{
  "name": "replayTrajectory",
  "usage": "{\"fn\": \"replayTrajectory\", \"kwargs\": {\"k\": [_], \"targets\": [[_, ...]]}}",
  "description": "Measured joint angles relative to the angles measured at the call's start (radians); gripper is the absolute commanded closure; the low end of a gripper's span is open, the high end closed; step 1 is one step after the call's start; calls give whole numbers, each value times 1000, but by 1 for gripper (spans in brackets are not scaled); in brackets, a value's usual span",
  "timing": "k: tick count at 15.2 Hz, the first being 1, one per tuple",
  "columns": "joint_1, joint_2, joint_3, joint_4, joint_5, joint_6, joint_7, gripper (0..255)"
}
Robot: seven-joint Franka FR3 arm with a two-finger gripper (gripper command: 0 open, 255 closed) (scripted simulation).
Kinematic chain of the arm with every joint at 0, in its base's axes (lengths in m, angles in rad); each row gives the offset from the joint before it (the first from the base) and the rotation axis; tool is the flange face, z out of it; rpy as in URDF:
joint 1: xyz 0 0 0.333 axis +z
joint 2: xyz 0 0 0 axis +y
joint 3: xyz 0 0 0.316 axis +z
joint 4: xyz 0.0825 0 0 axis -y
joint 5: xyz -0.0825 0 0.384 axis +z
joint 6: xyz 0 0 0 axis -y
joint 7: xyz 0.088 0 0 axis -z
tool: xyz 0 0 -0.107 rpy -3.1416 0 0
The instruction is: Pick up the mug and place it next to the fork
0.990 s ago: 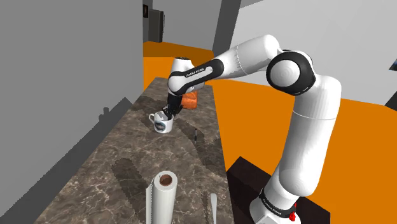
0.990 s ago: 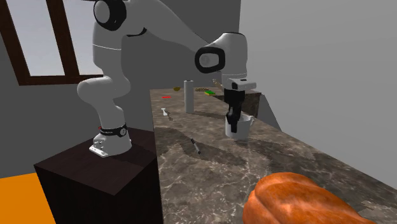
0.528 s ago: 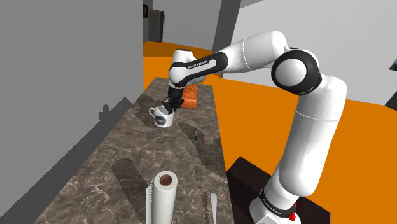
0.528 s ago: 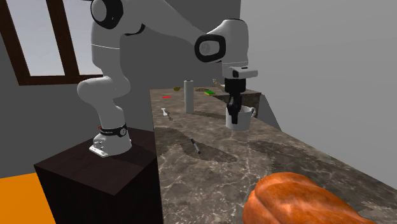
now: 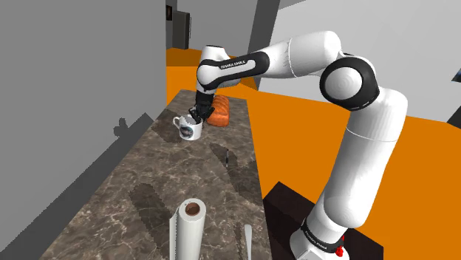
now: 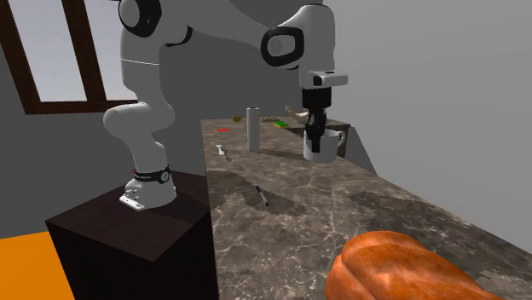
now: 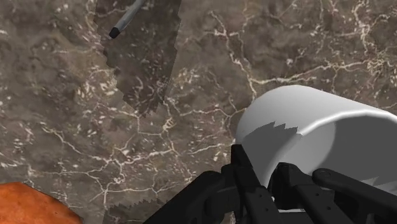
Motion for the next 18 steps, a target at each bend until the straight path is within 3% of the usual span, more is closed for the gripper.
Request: {"fn": "replayTrajectory", "kwargs": {"k": [8, 18], "targets": [[0, -26, 0, 73, -2, -100, 6, 255], [90, -209, 81, -143, -8, -59, 176, 255]]}}
